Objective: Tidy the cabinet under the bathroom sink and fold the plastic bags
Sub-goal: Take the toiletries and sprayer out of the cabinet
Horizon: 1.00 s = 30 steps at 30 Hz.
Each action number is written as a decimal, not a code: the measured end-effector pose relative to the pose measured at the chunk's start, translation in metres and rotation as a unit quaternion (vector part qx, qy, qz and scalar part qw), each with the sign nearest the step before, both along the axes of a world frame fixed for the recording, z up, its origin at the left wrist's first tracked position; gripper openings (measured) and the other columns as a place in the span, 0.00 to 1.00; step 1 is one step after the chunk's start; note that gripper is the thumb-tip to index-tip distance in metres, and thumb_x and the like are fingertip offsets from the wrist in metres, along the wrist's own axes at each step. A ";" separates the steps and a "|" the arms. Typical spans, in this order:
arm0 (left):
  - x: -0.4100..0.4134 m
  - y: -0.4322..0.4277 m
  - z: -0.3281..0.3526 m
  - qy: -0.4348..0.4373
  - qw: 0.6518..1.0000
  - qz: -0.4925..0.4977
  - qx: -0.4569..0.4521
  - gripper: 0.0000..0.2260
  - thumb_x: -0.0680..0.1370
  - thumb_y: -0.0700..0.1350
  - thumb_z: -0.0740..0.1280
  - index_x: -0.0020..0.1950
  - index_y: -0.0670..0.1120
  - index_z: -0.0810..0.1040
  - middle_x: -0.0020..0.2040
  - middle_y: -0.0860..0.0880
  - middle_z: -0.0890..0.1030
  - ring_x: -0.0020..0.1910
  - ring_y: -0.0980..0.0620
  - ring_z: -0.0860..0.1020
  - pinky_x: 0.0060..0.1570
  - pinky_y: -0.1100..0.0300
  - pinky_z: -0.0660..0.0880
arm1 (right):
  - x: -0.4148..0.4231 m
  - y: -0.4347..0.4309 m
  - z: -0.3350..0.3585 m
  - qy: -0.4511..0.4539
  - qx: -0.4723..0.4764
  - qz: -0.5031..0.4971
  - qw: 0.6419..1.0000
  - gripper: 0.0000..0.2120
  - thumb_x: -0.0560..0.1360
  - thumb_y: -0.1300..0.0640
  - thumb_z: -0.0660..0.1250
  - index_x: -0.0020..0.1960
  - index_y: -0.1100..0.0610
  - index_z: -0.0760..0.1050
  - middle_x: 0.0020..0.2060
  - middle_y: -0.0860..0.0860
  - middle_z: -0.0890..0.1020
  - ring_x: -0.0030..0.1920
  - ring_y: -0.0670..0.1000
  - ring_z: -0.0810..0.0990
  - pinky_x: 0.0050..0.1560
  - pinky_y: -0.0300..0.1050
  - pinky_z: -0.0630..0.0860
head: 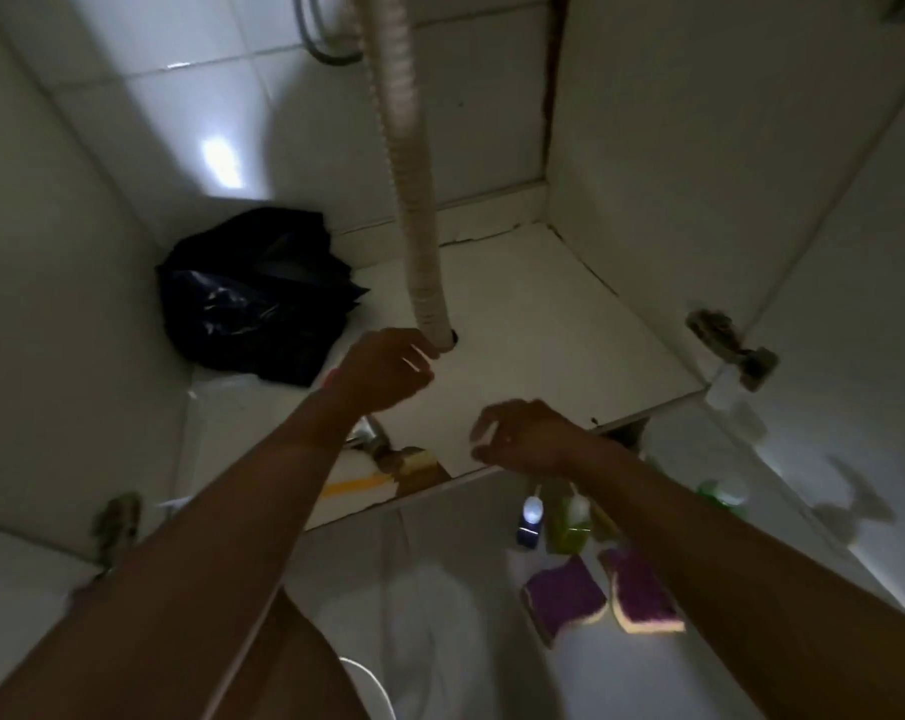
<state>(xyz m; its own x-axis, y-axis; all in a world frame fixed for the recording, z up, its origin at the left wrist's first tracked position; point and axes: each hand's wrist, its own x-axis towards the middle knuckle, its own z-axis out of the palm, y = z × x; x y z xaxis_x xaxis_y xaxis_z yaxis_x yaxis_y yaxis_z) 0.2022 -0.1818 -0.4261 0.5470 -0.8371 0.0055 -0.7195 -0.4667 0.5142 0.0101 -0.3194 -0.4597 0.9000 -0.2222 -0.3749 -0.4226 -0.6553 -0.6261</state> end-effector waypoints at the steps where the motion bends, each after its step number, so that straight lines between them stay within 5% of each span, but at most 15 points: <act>1: 0.016 0.010 0.000 -0.019 0.999 0.034 0.033 0.09 0.72 0.48 0.76 0.51 0.53 0.81 0.44 0.55 0.84 0.38 0.63 0.80 0.50 0.59 0.80 | 0.015 0.008 0.009 -0.019 -0.003 0.015 1.000 0.15 0.75 0.45 0.71 0.59 0.50 0.79 0.55 0.48 0.78 0.58 0.51 0.76 0.59 0.40 0.74; 4: 0.051 0.041 -0.004 -0.042 0.989 0.108 0.095 0.14 0.71 0.52 0.77 0.54 0.50 0.82 0.51 0.49 0.84 0.47 0.54 0.81 0.50 0.62 0.75 | 0.050 0.031 0.015 -0.052 -0.022 0.058 0.997 0.14 0.74 0.48 0.73 0.58 0.49 0.79 0.54 0.50 0.80 0.52 0.49 0.77 0.54 0.41 0.74; 7: 0.067 0.059 -0.017 -0.072 0.971 0.153 0.167 0.23 0.72 0.56 0.75 0.62 0.45 0.79 0.58 0.44 0.81 0.58 0.44 0.78 0.55 0.55 0.76 | 0.067 0.052 0.008 -0.058 -0.075 0.090 0.991 0.18 0.72 0.45 0.74 0.59 0.50 0.78 0.58 0.50 0.78 0.52 0.48 0.76 0.51 0.41 0.72; 11: 0.075 0.063 -0.047 -0.094 0.954 0.177 0.225 0.27 0.74 0.61 0.71 0.59 0.39 0.77 0.56 0.41 0.79 0.53 0.43 0.78 0.43 0.56 0.73 | 0.078 0.066 -0.008 -0.034 -0.166 0.112 0.979 0.22 0.70 0.34 0.69 0.56 0.49 0.79 0.55 0.49 0.78 0.55 0.51 0.77 0.48 0.42 0.70; 15: 0.072 0.065 -0.060 -0.093 0.957 0.207 0.180 0.21 0.74 0.51 0.73 0.59 0.39 0.75 0.58 0.39 0.78 0.54 0.41 0.78 0.42 0.56 0.70 | 0.078 0.069 -0.016 -0.028 -0.147 0.111 0.982 0.16 0.74 0.39 0.69 0.55 0.49 0.80 0.51 0.48 0.77 0.54 0.51 0.77 0.48 0.42 0.70; 20: 0.066 0.065 -0.056 -0.046 0.958 0.249 0.133 0.26 0.72 0.45 0.75 0.66 0.40 0.71 0.61 0.37 0.74 0.58 0.38 0.77 0.55 0.50 0.77 | 0.080 0.066 -0.020 -0.023 -0.141 0.116 0.983 0.18 0.69 0.40 0.74 0.51 0.48 0.75 0.49 0.47 0.76 0.49 0.50 0.78 0.45 0.44 0.72; 23: 0.067 0.061 -0.052 -0.026 0.956 0.252 0.148 0.24 0.71 0.48 0.76 0.60 0.38 0.75 0.58 0.39 0.77 0.55 0.42 0.78 0.47 0.56 0.75 | 0.073 0.059 -0.022 -0.030 -0.081 0.100 0.991 0.20 0.65 0.42 0.79 0.49 0.46 0.75 0.51 0.49 0.79 0.49 0.51 0.80 0.49 0.47 0.79; 27: 0.070 0.061 -0.049 -0.008 0.961 0.262 0.090 0.20 0.74 0.47 0.73 0.61 0.37 0.76 0.59 0.38 0.77 0.57 0.40 0.77 0.48 0.56 0.73 | 0.060 0.047 -0.014 -0.116 0.054 0.008 0.992 0.16 0.69 0.55 0.79 0.54 0.50 0.80 0.49 0.50 0.81 0.44 0.43 0.79 0.42 0.31 0.75; 30: 0.055 0.054 -0.040 0.021 0.967 0.252 0.020 0.15 0.78 0.42 0.68 0.62 0.36 0.74 0.57 0.38 0.77 0.56 0.39 0.77 0.46 0.58 0.70 | 0.050 0.036 -0.006 -0.171 0.124 -0.083 0.974 0.19 0.68 0.61 0.79 0.57 0.52 0.80 0.47 0.51 0.82 0.44 0.44 0.80 0.45 0.34 0.76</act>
